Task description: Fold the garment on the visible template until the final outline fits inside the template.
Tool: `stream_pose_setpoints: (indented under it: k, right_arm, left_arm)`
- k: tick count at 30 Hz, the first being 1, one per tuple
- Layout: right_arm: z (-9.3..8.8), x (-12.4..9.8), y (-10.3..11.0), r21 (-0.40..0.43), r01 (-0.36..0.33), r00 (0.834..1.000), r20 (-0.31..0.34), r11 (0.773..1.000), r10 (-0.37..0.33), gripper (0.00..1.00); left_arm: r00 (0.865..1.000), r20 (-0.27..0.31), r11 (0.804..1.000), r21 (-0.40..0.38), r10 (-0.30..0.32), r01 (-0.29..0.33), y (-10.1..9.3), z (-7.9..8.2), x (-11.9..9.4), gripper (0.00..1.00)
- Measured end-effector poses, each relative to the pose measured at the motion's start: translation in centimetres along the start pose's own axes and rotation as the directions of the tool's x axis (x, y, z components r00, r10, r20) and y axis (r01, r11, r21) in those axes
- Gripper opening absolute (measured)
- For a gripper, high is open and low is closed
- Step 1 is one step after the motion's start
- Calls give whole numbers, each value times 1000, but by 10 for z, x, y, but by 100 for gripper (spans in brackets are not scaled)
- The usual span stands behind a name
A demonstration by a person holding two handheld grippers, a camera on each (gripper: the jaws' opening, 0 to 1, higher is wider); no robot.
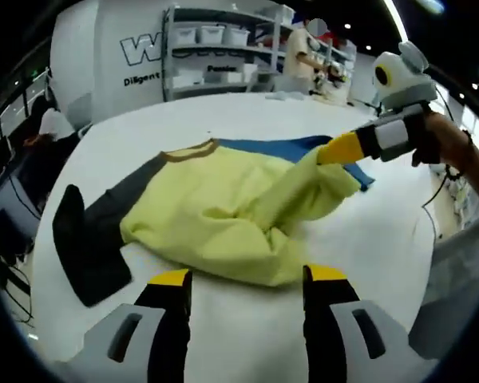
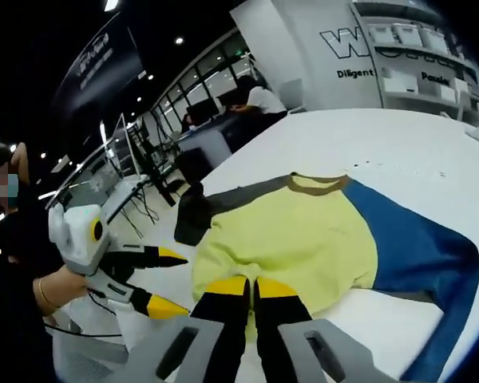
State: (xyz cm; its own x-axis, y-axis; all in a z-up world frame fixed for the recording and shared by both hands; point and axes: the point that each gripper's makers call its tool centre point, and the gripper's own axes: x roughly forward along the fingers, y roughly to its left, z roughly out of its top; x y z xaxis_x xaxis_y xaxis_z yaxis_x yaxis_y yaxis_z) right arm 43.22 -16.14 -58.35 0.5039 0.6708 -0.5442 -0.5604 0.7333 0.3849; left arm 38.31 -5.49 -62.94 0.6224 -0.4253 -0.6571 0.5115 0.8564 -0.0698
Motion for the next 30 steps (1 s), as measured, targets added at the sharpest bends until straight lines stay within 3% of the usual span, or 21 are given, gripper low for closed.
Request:
stream_pose_setpoints:
  k: [3,10,18,24,26,30]
  right_arm:
    - [5,4,-6,34,6,1000,8,999,-6,0]
    - [11,14,-17,94,12,1000,12,996,-14,0]
    - [11,22,-24,146,16,1000,4,989,-16,0]
    - [13,28,-32,174,28,1000,6,984,-29,0]
    - [14,31,-36,185,34,999,8,982,-36,0]
    - [14,35,-42,197,49,999,4,979,-51,0]
  left_arm:
    - [1000,6,999,-40,-19,20,-12,-5,-1,49]
    - [995,-63,996,-59,-77,73,-40,-28,14,40]
    - [993,-51,992,-70,-104,101,-54,-24,35,31]
    - [991,-33,986,-111,-132,127,-57,-22,41,16]
    - [990,-31,984,-120,-139,134,-56,-23,44,6]
    - [991,-30,984,-123,-131,126,-54,-22,47,4]
